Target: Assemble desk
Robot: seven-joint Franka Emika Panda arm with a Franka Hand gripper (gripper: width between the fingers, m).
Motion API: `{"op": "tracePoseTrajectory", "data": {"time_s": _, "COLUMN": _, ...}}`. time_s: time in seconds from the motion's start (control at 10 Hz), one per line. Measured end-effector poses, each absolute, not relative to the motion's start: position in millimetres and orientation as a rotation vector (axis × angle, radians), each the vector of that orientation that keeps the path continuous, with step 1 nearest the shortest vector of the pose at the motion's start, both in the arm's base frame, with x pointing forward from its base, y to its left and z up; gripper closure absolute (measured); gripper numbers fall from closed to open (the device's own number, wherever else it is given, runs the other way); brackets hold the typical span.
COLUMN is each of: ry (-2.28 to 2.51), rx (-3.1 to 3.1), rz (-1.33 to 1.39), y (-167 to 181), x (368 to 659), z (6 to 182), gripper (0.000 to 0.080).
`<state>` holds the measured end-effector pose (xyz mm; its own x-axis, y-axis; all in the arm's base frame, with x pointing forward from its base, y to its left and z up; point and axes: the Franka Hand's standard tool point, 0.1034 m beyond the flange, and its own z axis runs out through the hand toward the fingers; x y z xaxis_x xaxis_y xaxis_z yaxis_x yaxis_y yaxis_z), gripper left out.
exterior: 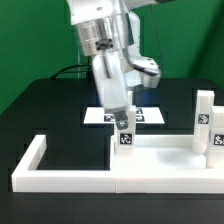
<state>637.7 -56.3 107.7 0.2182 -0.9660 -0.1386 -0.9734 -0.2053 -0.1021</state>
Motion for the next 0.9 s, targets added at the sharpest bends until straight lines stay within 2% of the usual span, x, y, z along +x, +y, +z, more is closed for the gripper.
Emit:
{"op": "tracePoseTrajectory", "data": {"time_s": 0.1, "ry": 1.595, "rx": -2.505, "rz": 0.011, "y": -49.7, "x": 641.0, "z": 107.1, "gripper": 0.0185}}
{"op": "tracePoseTrajectory", "data": {"time_s": 0.3, "ry": 1.421, "rx": -2.606, "rz": 0.002, "y": -47.6, "x": 639.6, "z": 105.4, "gripper": 0.0156}}
{"op": "tracePoseTrajectory", "data": {"time_s": 0.6, "ry": 1.12, "rx": -2.752, "rz": -0.027, "y": -47.8, "x": 639.5, "z": 105.1, "gripper": 0.015}}
{"op": "tracePoseTrajectory", "data": {"time_s": 0.8, "ry": 0.576, "rx": -2.97, "rz": -0.062, "y": -50.0, "x": 638.8, "z": 104.8, "gripper": 0.015}}
{"op": "tracePoseTrajectory", "data": {"time_s": 0.9, "ry": 0.652, "rx": -2.948, "rz": -0.058, "y": -49.6, "x": 638.8, "z": 104.5, "gripper": 0.015}}
